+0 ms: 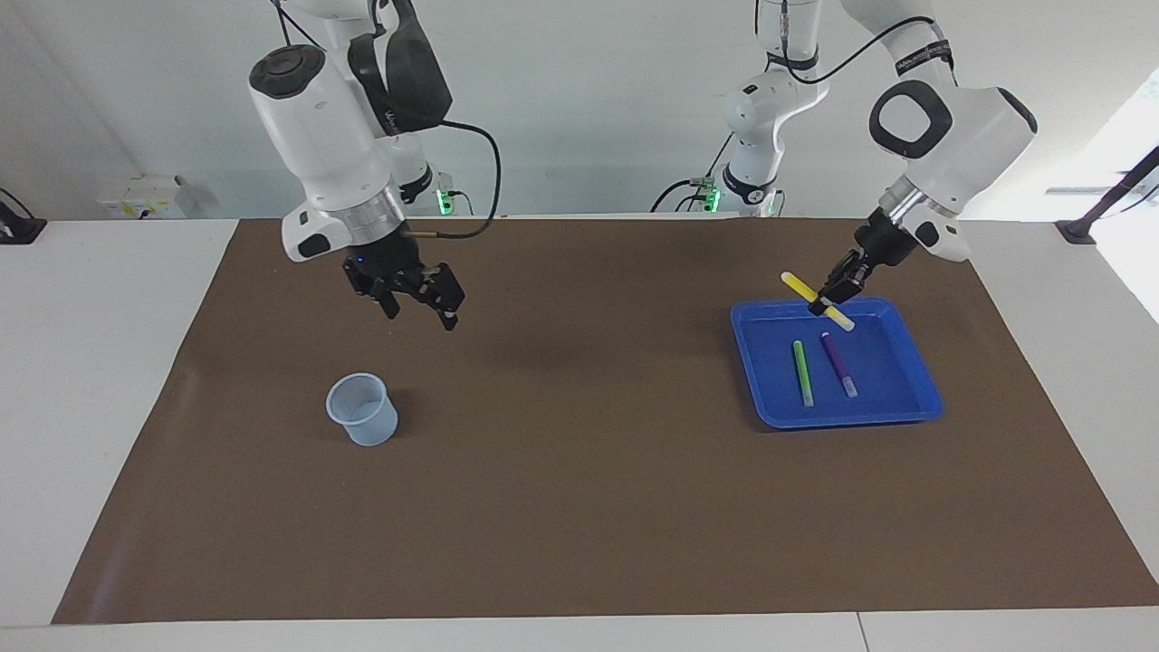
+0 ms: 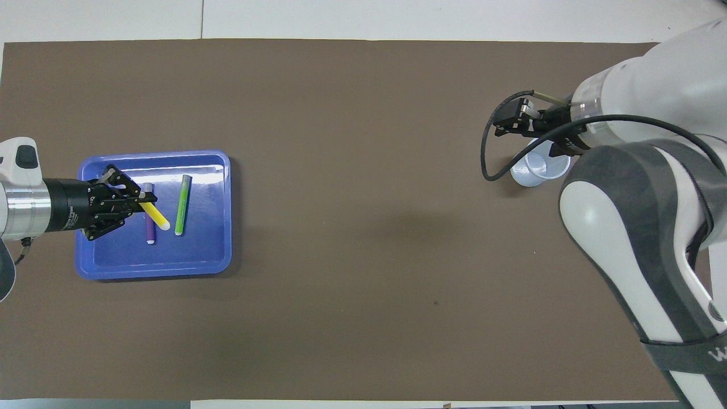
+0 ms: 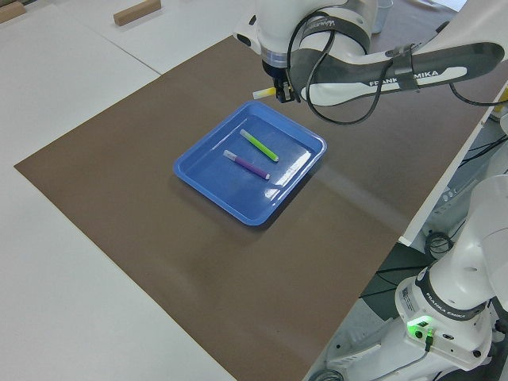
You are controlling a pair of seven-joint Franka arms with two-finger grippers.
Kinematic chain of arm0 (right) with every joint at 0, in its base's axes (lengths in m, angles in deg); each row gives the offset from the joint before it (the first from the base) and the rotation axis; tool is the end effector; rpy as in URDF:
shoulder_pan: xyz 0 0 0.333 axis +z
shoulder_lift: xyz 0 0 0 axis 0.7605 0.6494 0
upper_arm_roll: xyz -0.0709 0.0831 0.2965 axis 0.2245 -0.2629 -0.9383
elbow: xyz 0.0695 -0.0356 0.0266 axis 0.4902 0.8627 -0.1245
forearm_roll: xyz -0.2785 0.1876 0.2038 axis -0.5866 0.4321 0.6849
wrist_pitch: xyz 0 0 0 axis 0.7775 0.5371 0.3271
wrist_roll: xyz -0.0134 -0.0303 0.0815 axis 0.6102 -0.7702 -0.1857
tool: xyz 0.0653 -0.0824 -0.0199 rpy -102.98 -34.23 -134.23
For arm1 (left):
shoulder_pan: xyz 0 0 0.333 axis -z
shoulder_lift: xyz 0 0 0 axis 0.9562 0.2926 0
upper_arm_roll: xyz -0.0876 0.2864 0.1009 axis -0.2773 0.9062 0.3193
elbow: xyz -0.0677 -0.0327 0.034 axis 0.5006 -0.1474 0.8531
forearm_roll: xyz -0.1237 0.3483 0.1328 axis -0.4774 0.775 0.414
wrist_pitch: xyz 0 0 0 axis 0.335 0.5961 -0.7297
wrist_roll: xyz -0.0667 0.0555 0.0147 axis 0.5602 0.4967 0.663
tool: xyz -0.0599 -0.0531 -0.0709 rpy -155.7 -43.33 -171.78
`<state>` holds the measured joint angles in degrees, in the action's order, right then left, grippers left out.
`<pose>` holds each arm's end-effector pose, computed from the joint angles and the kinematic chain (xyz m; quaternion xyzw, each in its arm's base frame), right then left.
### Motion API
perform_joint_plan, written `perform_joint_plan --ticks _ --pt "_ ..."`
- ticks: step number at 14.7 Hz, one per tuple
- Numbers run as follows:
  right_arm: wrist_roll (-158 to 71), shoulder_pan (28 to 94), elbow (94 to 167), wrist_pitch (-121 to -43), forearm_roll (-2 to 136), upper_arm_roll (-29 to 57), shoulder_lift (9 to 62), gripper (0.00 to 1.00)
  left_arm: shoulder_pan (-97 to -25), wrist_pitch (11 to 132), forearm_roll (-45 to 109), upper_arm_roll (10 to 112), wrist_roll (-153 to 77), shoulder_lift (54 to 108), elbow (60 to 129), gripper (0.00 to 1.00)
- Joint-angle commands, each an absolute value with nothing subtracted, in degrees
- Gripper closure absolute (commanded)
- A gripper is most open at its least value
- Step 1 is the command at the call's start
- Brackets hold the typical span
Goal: Right arm passes pens to left for tray arrangement
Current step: 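Place the yellow pen in the tray while the right gripper withdraws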
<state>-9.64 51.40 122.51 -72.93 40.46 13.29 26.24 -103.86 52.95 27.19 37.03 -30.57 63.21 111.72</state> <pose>0.5989 0.1040 0.5504 -0.9859 0.1507 -0.0453 0.0570 0.5105 0.0038 0.4394 0.9166 0.3499 -0.0224 0.1923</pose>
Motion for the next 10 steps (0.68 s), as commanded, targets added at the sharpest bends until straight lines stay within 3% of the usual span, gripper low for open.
perform_joint_plan --ticks 1,5,10 --pt "-16.7 51.4 123.7 -71.2 36.0 16.5 24.3 0.0 -107.8 56.1 35.5 36.8 -44.0 70.2 110.8 1.0" --pt "-25.6 51.4 123.3 -67.8 34.0 21.6 21.1 0.0 -108.8 62.2 54.8 36.7 -49.3 79.0 109.9 1.0" --pt "-29.1 51.4 120.2 -61.1 33.9 24.4 18.7 0.0 -108.8 63.4 60.9 36.8 -50.0 81.7 109.6 1.0"
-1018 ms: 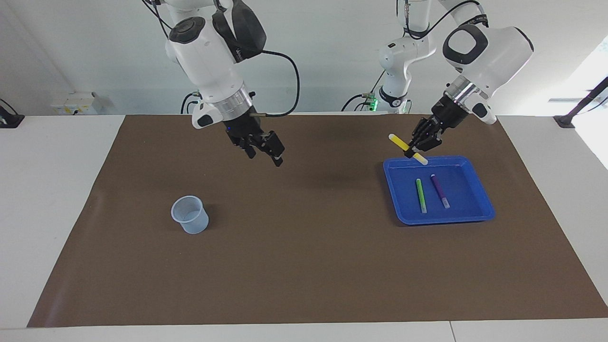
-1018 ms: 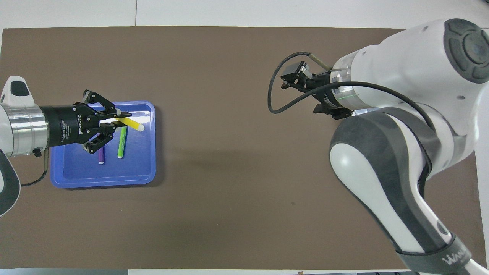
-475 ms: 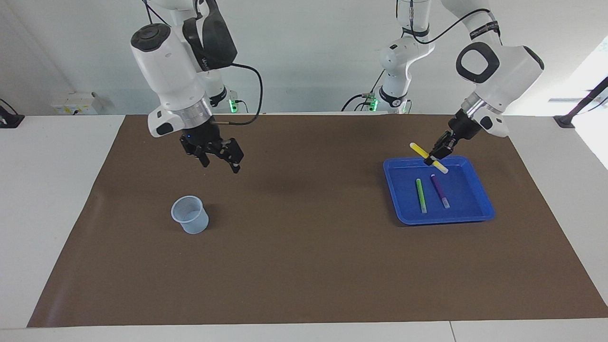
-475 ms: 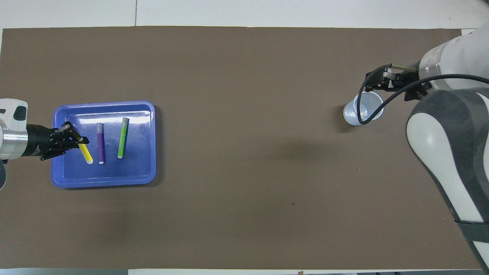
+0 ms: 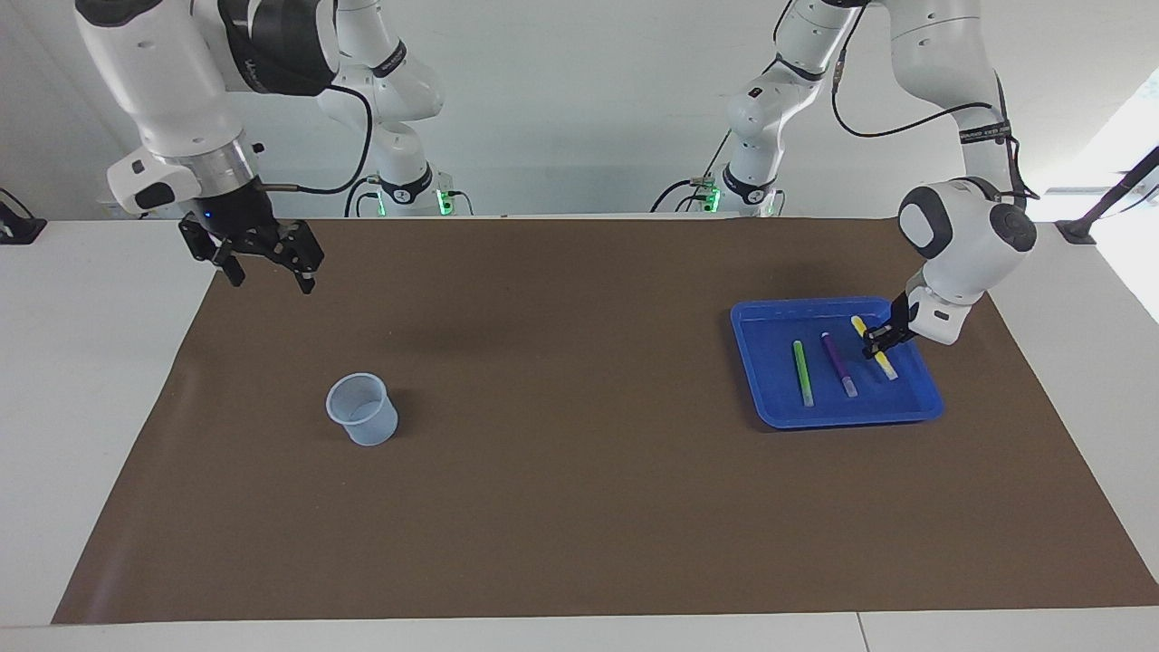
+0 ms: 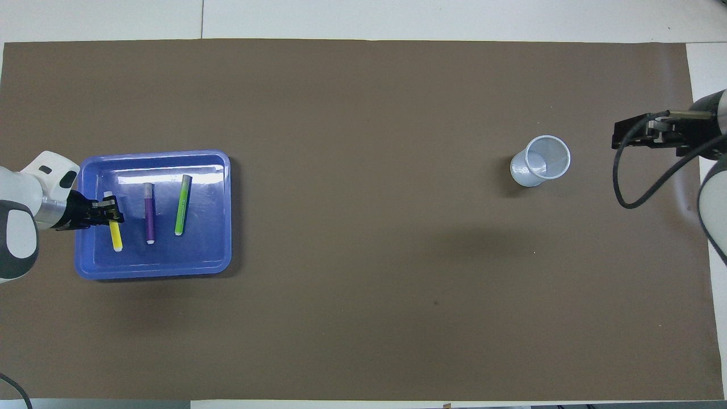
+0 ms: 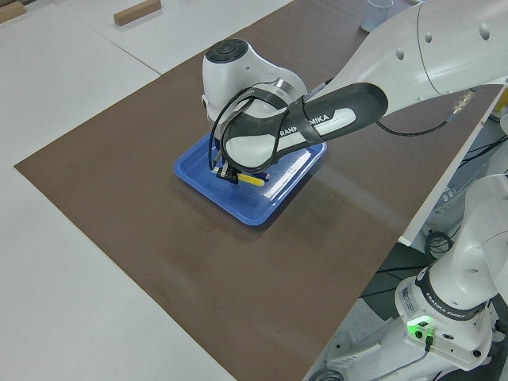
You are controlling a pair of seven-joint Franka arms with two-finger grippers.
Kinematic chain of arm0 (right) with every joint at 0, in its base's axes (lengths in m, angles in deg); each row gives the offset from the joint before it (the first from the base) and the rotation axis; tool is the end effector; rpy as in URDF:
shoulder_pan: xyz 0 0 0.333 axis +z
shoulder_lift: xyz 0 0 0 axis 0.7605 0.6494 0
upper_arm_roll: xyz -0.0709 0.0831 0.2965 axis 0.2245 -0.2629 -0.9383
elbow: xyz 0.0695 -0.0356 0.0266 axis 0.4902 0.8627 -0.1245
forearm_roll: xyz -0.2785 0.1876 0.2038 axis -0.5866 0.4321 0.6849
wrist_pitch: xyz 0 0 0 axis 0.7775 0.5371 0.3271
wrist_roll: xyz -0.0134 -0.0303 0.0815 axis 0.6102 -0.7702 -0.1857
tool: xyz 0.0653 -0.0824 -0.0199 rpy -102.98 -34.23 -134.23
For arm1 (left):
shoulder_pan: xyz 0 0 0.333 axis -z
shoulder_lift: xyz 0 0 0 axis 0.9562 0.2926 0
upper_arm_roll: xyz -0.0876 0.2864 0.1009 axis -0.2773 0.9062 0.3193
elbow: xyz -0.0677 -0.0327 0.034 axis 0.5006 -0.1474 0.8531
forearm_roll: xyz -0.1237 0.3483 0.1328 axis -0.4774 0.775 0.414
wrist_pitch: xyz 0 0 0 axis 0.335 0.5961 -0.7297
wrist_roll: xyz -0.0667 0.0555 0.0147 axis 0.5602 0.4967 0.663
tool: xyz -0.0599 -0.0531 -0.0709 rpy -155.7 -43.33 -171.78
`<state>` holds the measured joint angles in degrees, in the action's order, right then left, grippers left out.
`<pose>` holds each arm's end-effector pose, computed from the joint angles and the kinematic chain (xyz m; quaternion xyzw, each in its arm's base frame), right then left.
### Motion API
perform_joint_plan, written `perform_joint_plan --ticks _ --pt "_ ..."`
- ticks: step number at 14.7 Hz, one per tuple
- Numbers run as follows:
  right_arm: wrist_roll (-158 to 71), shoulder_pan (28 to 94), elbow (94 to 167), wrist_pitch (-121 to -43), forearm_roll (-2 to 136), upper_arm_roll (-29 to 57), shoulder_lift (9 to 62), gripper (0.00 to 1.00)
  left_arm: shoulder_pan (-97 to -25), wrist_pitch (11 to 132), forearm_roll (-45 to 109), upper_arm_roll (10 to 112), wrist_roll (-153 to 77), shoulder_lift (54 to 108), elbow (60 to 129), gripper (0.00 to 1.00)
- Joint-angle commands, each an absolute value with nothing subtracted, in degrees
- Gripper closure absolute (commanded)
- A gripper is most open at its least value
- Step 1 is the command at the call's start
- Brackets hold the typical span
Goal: Right arm passes pens to left for tray arrangement
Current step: 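Place the yellow pen in the tray while the right gripper withdraws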
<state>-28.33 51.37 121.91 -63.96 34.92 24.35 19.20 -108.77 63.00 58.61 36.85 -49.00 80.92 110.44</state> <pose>0.5629 -0.0165 0.6113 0.9960 -0.0742 0.0492 0.0108 0.5373 0.0822 0.3151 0.9934 0.1057 -0.0317 0.0297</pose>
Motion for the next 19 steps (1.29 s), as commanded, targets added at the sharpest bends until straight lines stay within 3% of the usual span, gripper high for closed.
perform_joint_plan --ticks 1,8,9,10,15,19 --pt "-29.2 51.3 119.3 -60.0 33.8 24.4 18.9 0.0 -108.7 63.4 62.3 36.8 -50.5 81.8 109.5 1.0" --pt "-29.3 51.0 119.1 -58.2 33.6 23.6 19.1 0.0 -108.7 63.8 63.9 36.7 -51.7 82.1 109.4 1.0" --pt "-29.3 51.1 119.1 -58.1 33.6 23.4 19.1 0.0 -108.7 63.9 63.9 36.7 -52.6 82.1 109.4 0.37" --pt "-29.2 50.9 119.1 -57.6 33.7 22.7 19.1 0.0 -108.7 63.7 63.9 36.7 -53.4 82.1 109.2 0.0" --pt "-29.0 50.7 119.4 -57.0 33.8 21.6 18.9 0.0 -108.1 61.0 63.9 36.6 -53.4 82.3 106.1 0.0" --pt "-28.7 50.8 119.5 -57.5 34.0 21.6 19.0 0.0 -105.5 48.3 63.9 36.3 -53.3 82.1 95.7 0.0"
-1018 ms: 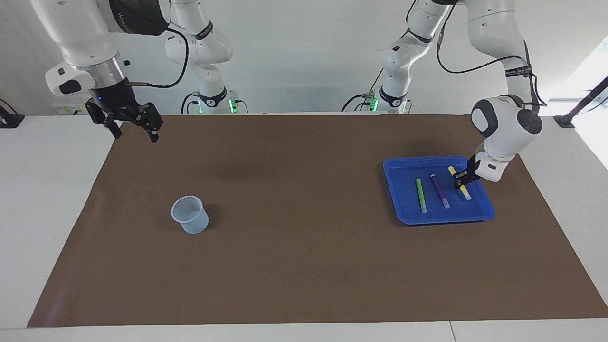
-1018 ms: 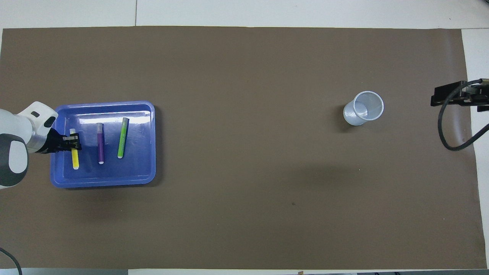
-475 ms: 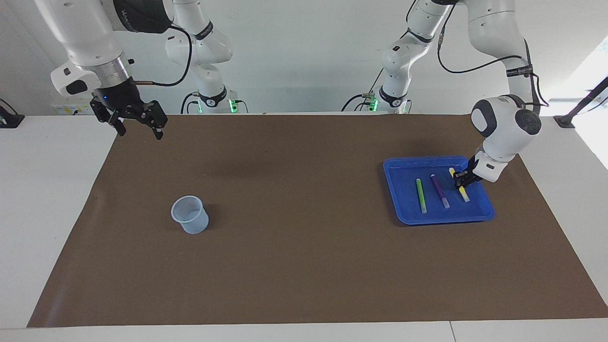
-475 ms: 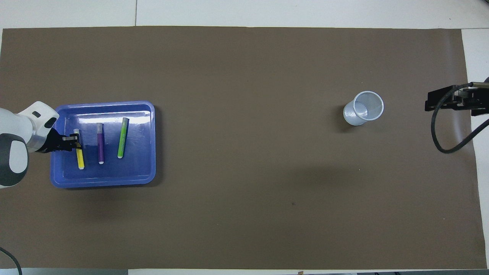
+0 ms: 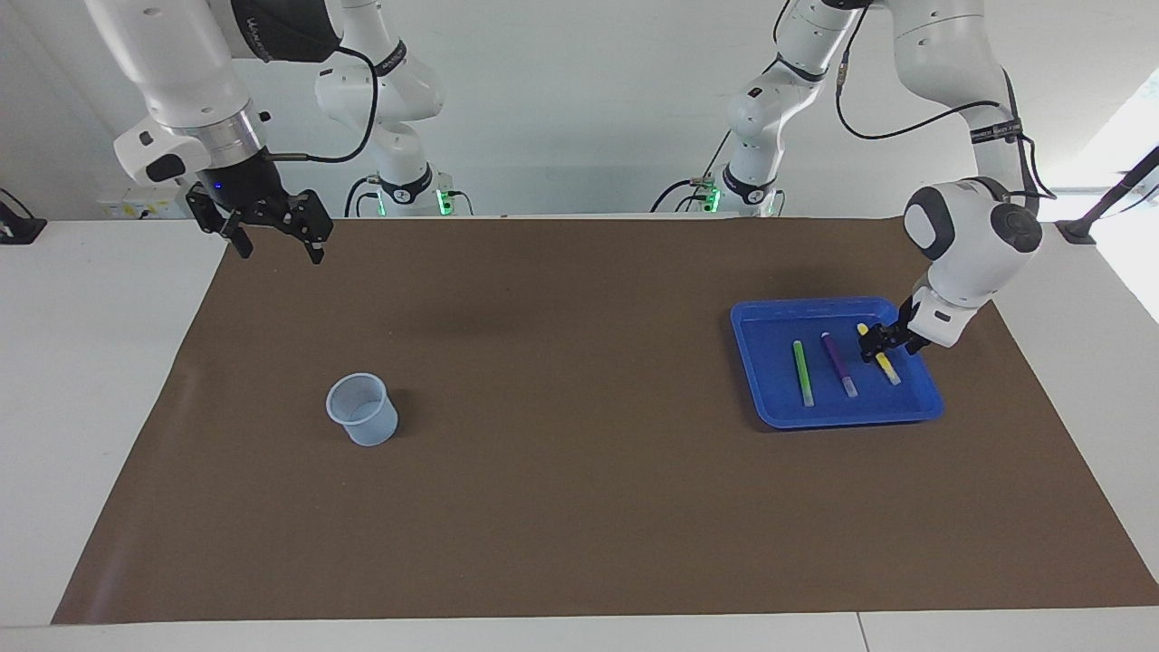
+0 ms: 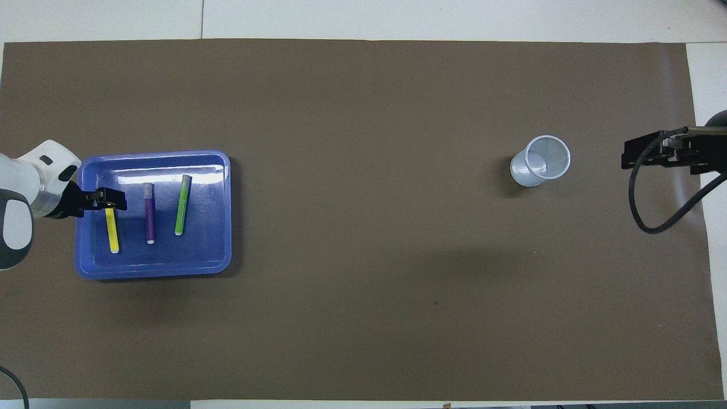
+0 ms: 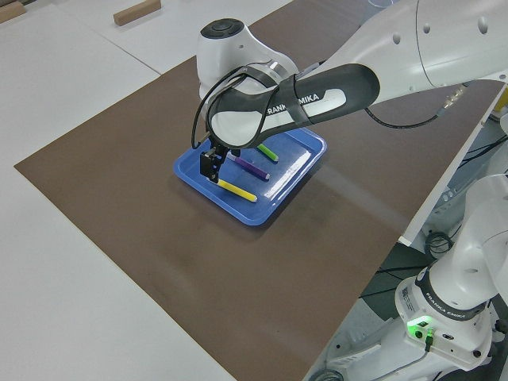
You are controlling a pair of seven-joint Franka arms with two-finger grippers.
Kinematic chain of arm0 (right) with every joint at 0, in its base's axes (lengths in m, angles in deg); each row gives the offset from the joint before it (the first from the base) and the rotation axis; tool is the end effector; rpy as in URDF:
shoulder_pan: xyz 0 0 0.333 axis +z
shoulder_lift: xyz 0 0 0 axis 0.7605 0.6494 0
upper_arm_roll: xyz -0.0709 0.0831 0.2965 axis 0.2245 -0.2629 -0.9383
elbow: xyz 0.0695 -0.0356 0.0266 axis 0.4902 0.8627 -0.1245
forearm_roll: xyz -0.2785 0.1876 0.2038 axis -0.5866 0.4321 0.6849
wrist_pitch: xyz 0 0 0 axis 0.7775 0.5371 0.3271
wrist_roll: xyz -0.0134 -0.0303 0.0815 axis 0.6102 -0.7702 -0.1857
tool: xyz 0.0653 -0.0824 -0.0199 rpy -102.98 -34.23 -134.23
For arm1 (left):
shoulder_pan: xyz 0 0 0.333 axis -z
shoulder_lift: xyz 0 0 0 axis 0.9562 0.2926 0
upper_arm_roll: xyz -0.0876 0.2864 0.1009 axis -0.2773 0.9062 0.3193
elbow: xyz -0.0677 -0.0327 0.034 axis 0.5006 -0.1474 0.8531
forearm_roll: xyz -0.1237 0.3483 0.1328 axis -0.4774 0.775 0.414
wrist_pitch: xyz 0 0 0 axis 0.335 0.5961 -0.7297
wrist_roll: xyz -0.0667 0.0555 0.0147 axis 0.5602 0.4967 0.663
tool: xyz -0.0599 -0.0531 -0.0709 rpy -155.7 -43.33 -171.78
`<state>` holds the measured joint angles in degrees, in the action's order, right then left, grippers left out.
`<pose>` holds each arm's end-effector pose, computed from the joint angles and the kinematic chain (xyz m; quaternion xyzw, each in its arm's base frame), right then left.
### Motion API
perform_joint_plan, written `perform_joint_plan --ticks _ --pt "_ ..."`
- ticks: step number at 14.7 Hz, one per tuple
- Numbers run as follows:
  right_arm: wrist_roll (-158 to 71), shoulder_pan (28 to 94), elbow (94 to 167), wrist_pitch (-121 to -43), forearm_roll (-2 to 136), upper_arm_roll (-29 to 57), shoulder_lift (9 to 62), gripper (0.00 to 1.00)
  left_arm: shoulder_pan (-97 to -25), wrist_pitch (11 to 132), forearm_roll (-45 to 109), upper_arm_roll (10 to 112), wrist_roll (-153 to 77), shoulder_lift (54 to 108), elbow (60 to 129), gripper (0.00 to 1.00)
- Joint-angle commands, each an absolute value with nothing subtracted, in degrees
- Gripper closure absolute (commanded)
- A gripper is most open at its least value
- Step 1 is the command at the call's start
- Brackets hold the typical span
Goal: Right arm passes pens to left for tray arrangement
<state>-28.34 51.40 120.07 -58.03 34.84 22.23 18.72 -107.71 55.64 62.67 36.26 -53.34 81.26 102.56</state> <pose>0.5514 0.0042 0.6217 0.9982 -0.0565 0.0181 0.0131 0.5646 0.0773 0.3608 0.9989 0.0354 -0.0296 0.0021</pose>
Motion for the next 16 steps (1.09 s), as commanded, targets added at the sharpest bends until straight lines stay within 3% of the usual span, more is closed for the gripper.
perform_joint_plan --ticks 1,7,9,11,16 --pt "-28.7 50.7 119.5 -57.5 34.0 21.7 19.0 0.0 -104.3 44.3 63.9 36.3 -53.2 82.1 92.5 0.0" --pt "-28.7 50.6 119.7 -57.7 34.4 22.1 19.0 0.0 -97.3 27.4 63.7 36.5 -52.7 79.8 79.4 0.0" --pt "-28.8 50.6 120.1 -57.6 34.6 22.3 18.7 0.0 -93.0 24.5 63.4 39.4 -52.7 75.4 79.3 0.0" --pt "-28.8 50.3 120.1 -57.5 34.6 22.3 18.7 0.0 -83.0 19.8 63.1 48.6 -52.6 72.4 78.6 0.0" --pt "-29.0 50.3 120.2 -56.9 34.6 22.3 18.6 0.0 -68.4 16.6 57.7 63.5 -48.8 67.9 80.0 0.0"
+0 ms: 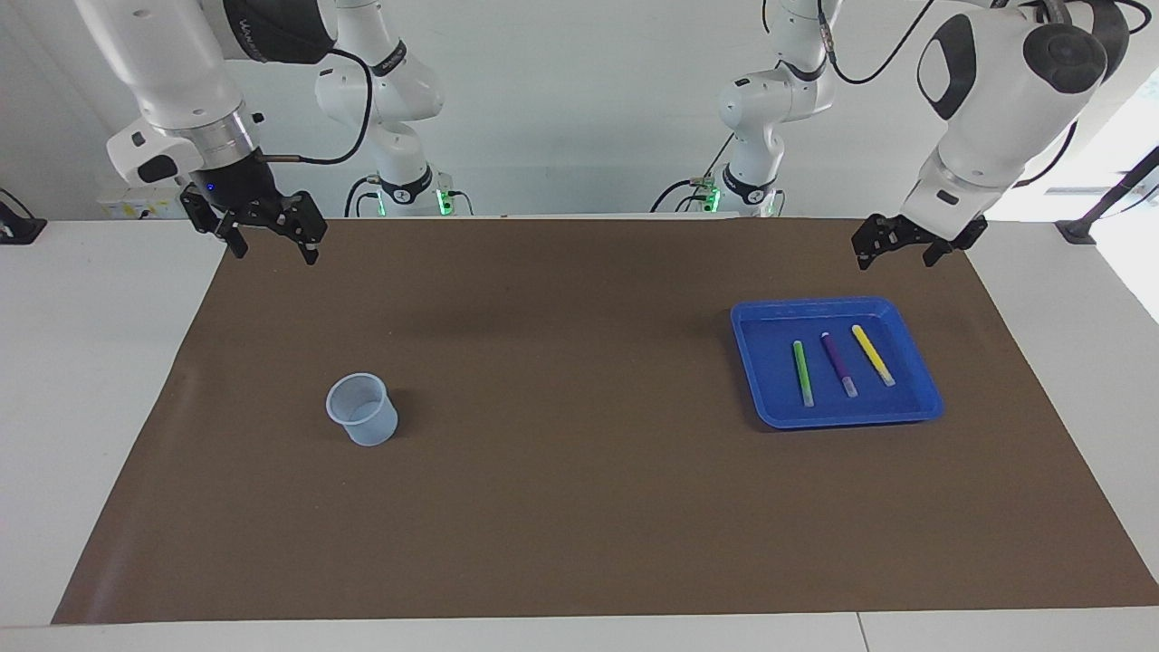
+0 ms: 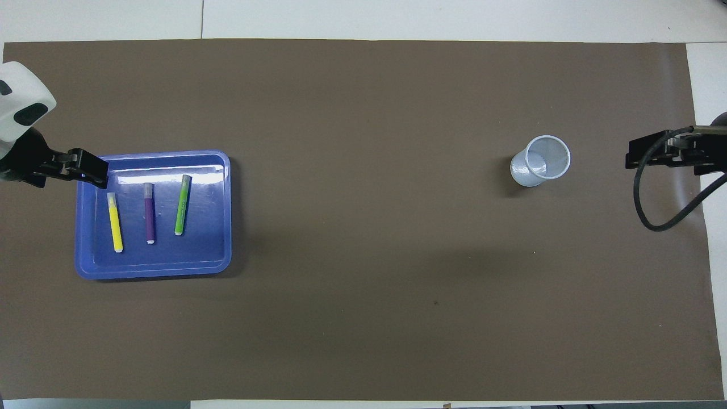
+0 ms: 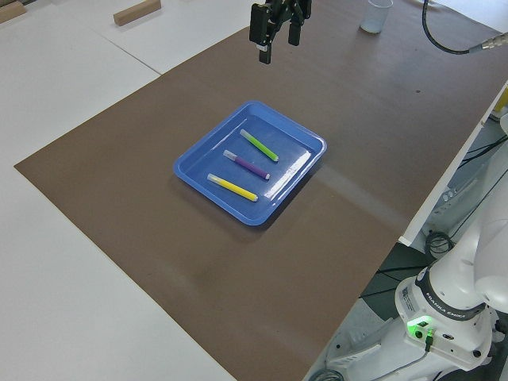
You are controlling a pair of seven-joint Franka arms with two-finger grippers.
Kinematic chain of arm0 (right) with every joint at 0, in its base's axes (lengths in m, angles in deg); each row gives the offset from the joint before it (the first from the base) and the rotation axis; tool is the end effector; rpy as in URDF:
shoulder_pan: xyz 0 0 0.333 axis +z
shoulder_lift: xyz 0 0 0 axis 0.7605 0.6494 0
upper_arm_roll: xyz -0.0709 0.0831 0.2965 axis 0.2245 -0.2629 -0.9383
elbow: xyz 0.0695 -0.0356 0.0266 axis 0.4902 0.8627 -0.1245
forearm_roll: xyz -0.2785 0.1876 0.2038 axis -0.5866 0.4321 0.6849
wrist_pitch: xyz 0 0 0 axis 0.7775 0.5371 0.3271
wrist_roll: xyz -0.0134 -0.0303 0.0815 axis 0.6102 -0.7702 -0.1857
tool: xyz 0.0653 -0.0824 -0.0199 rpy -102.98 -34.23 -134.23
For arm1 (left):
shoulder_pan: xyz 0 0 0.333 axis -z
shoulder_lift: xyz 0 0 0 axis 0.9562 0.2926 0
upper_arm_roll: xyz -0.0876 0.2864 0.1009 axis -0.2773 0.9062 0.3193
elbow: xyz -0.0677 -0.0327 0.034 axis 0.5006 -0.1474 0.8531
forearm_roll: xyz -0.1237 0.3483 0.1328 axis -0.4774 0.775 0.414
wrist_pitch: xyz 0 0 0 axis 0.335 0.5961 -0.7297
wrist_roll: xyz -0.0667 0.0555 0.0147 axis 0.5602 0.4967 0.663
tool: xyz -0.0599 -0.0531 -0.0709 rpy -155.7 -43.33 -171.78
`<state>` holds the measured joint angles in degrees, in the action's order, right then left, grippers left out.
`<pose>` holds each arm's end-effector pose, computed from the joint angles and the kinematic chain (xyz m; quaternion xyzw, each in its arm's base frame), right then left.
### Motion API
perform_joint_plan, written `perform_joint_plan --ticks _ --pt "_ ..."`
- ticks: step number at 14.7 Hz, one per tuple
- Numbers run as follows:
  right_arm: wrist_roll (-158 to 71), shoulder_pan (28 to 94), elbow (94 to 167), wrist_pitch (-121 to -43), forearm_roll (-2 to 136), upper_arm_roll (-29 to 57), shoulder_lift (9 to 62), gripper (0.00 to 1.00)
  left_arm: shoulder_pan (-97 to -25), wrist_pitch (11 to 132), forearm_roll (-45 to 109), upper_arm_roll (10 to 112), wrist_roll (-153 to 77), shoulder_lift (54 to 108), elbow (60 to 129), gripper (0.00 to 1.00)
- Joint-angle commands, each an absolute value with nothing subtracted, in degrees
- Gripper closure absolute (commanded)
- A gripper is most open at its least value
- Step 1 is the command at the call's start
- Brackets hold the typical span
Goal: Right arm passes pens to left for tray arrangement
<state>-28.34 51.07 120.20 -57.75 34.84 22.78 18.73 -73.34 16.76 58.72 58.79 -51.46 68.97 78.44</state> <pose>0.5509 -0.0044 0.6200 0.9977 -0.0641 0.0143 0.0134 0.5265 -0.0443 0.6121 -0.9976 0.0253 0.0612 0.0196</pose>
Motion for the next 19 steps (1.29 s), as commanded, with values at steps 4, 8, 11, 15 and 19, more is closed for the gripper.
perform_joint_plan --ticks 4,8,11,15,19 --pt "-29.1 50.2 120.1 -55.5 34.6 22.3 18.6 0.0 -68.2 18.7 56.7 63.7 -47.7 68.6 80.1 0.0" --pt "-29.1 50.3 120.1 -55.5 34.6 22.2 18.6 0.0 -67.7 12.2 56.4 63.3 -47.7 71.3 71.3 0.0" --pt "-28.9 50.3 120.1 -55.8 34.7 22.2 18.6 0.0 -67.6 12.7 55.0 63.6 -47.8 70.9 71.7 0.0" --pt "-28.9 50.3 120.2 -55.6 34.6 22.2 18.5 0.0 -67.7 14.2 55.0 63.4 -47.7 70.3 72.5 0.0" --pt "-28.9 50.2 120.2 -55.6 34.6 22.2 18.6 0.0 -67.6 16.3 55.1 63.4 -47.4 70.3 72.9 0.0"
